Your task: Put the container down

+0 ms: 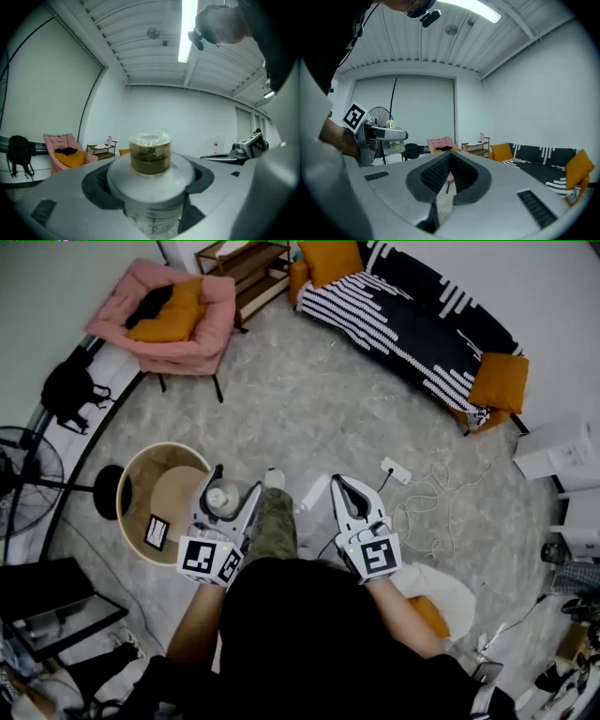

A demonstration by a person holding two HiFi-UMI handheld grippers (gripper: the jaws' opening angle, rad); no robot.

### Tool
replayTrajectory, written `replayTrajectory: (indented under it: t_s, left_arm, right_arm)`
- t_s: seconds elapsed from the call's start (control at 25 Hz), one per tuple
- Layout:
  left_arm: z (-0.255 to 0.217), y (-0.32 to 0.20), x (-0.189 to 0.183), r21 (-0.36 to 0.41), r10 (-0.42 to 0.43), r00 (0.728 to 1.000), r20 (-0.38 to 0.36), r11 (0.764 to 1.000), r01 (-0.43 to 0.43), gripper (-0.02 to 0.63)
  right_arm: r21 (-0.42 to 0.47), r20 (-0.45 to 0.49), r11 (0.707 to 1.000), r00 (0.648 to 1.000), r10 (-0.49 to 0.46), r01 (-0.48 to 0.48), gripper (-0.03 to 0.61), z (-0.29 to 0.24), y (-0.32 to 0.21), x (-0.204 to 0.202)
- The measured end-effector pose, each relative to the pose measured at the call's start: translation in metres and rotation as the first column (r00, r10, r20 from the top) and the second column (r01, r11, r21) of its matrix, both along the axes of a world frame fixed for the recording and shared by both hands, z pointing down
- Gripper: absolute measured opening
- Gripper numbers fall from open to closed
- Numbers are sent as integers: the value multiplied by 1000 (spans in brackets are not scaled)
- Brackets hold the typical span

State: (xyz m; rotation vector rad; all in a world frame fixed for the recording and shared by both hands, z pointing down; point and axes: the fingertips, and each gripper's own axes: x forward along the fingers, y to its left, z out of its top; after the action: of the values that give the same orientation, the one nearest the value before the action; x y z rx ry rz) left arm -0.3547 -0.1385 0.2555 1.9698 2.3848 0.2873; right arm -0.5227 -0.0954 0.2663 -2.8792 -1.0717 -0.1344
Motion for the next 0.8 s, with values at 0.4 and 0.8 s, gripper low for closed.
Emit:
replayTrajectory:
  t_s: [0.4, 0.8]
  left_arm:
    - [-7, 171, 90, -15, 26, 1000, 14, 1000, -26, 350]
    - [-14, 303, 203, 20, -9, 999, 51, 1000, 8, 350]
  right_arm:
    - [9, 57, 1000, 998, 29, -29, 21, -2, 179, 76]
    - [2, 47, 1000, 999, 5, -5, 21, -34, 331, 184]
